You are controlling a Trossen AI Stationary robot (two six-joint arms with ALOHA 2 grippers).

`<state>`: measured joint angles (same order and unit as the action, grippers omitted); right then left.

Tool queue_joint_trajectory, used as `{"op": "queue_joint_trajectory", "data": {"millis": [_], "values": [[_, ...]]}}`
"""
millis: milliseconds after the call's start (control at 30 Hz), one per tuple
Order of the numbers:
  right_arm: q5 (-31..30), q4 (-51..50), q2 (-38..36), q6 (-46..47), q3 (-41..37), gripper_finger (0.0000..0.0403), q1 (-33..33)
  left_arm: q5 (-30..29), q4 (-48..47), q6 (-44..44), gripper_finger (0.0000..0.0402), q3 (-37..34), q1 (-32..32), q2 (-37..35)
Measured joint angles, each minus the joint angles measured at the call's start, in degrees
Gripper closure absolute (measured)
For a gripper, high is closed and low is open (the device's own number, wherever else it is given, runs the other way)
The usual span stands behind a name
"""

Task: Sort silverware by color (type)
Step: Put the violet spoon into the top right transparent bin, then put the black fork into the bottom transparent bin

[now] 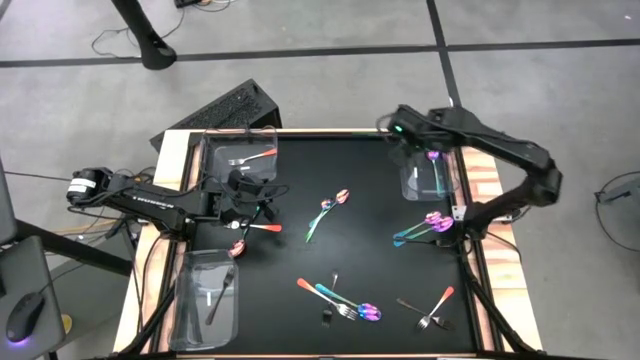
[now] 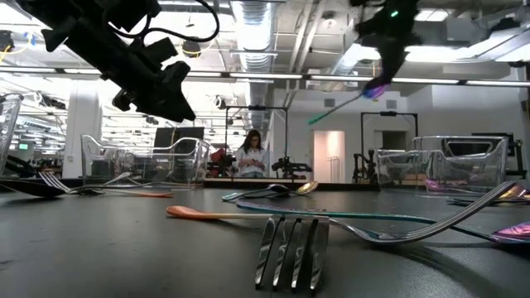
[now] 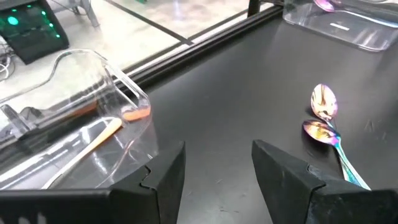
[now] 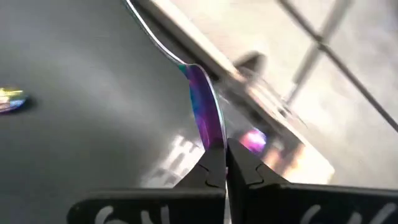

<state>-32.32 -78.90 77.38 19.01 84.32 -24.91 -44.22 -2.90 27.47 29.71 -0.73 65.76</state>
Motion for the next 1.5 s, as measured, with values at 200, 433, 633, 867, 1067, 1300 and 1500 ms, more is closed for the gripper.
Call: {"op": "queue_joint_trajectory", "data": {"millis": [200, 433, 633, 867, 1067, 1300, 1500], "values": [[-9.7, -3.1, -13.3, 18.8, -13.0, 0.0392, 4.3, -2.5, -0.1, -1.5, 0.0227, 0.0, 0.0, 0.0], [-9.7, -3.0, -23.0, 33.5, -29.1, 0.0391, 6.3, -4.1, -0.2, -0.1, 0.0227, 0.0, 0.0, 0.0], [-8.6, -1.5, -24.9, 40.3, -38.0, 0.0379, 6.5, -3.8, -0.2, 0.0, 0.0227, 0.0, 0.0, 0.0], [-8.2, 3.6, -24.5, 37.3, -40.9, 0.0312, 6.5, -3.6, -0.2, 0.0, 0.0227, 0.0, 0.0, 0.0], [-3.4, 16.0, -24.5, 28.2, -40.6, 0.0228, 7.0, 0.6, 0.0, -1.7, 0.0227, 0.0, 0.0, 0.0], [7.7, 45.4, -18.6, 13.2, -40.5, 0.0194, 12.9, 1.9, 4.1, -1.5, 0.0227, 0.0, 0.0, 1.9], [11.7, 57.6, -9.5, 8.2, -40.4, 0.0203, 16.9, 2.3, 6.7, 1.2, 0.0227, 0.0, 0.0, 7.3]]}}
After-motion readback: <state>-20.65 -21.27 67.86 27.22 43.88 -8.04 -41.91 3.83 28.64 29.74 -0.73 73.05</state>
